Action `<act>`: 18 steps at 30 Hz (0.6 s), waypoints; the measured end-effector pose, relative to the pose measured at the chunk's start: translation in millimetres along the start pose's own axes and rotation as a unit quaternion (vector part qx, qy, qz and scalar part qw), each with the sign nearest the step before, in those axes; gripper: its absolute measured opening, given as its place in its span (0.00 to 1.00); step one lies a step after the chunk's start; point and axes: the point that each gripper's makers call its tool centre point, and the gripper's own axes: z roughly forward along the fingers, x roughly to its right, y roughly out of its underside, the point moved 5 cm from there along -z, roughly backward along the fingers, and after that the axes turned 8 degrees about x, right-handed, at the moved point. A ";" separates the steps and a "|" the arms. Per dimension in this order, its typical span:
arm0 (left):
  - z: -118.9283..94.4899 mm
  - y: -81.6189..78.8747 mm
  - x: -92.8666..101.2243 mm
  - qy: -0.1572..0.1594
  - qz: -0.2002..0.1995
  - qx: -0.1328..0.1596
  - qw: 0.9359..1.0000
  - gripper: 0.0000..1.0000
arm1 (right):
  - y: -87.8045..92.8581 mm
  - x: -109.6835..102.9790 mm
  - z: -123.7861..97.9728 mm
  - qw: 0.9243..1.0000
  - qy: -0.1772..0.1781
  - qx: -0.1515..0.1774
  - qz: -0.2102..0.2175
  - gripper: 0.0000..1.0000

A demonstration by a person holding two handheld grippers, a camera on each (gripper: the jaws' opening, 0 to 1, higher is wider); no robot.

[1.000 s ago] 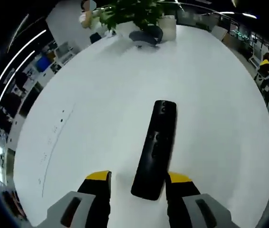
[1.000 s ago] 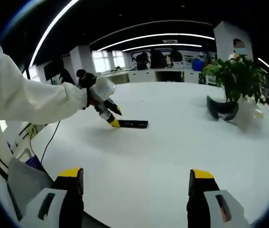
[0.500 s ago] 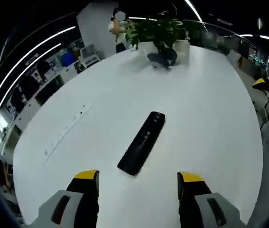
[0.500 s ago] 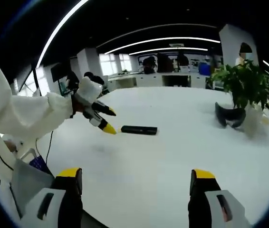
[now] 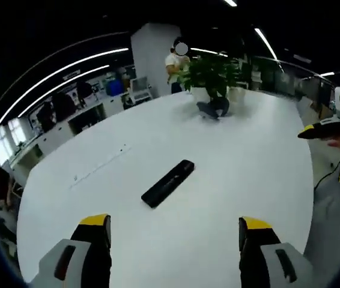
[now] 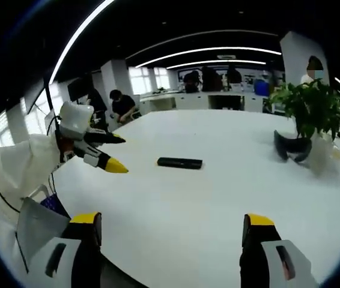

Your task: Press the specified remote control buttons in sequence, fully releasing each button before pressing the next.

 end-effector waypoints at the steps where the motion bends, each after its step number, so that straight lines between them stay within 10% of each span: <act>1: -4.9 -1.5 4.5 -0.002 -0.006 0.009 1.000 0.96 | 1.0 -1.0 -1.1 1.000 -0.001 0.000 -0.003 0.98; 10: -38.8 -2.4 35.5 -0.020 -0.055 0.077 0.995 1.00 | 4.2 4.1 -10.2 1.000 0.009 -0.002 -0.007 0.99; 18: -58.6 9.3 57.3 -0.033 -0.062 0.082 0.994 1.00 | 2.8 9.1 -12.0 1.000 0.020 0.007 -0.003 0.99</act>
